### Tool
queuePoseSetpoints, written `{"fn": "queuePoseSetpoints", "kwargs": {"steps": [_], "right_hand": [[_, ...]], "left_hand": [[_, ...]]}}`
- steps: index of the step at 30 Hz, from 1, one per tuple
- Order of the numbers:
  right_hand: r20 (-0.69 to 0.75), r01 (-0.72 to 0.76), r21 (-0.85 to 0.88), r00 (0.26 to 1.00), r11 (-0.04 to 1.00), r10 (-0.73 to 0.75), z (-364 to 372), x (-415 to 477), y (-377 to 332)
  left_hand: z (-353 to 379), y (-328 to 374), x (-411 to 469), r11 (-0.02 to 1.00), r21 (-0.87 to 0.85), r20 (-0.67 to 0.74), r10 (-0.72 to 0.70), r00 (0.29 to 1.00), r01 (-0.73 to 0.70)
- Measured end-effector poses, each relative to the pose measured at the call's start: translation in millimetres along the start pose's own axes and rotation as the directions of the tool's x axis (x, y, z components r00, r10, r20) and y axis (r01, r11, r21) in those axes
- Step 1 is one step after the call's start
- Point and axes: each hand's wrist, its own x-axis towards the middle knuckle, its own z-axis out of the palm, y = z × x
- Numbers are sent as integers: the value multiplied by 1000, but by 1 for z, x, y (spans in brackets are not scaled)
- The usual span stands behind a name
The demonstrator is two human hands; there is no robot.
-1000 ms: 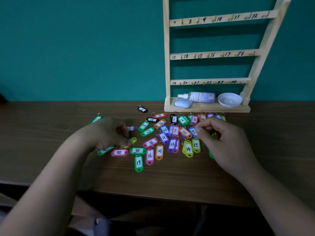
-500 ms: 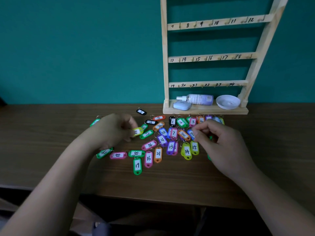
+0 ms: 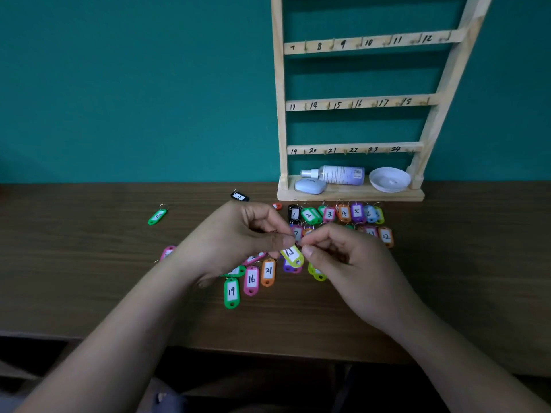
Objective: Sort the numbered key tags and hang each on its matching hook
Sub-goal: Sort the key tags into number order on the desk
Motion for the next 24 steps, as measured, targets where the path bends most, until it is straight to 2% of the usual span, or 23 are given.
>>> {"fn": "queuePoseSetpoints", "kwargs": {"steps": [9, 20, 22, 24], "right_hand": [[41, -75, 130, 997, 989, 71, -3, -1, -2], [26, -131, 110, 991, 985, 129, -24, 7, 2], [-26, -154, 94, 987, 983, 157, -37, 11, 5], [-85, -193, 61, 976, 979, 198, -51, 14, 12]], "left_hand": [[8, 4, 0, 994, -110, -34, 20, 999, -24], [20, 4, 1, 994, -89, -79, 50, 996, -57], [19, 3, 0, 998, -42, -91, 46, 995, -50], [16, 0, 1, 996, 79, -121, 48, 992, -38]]}}
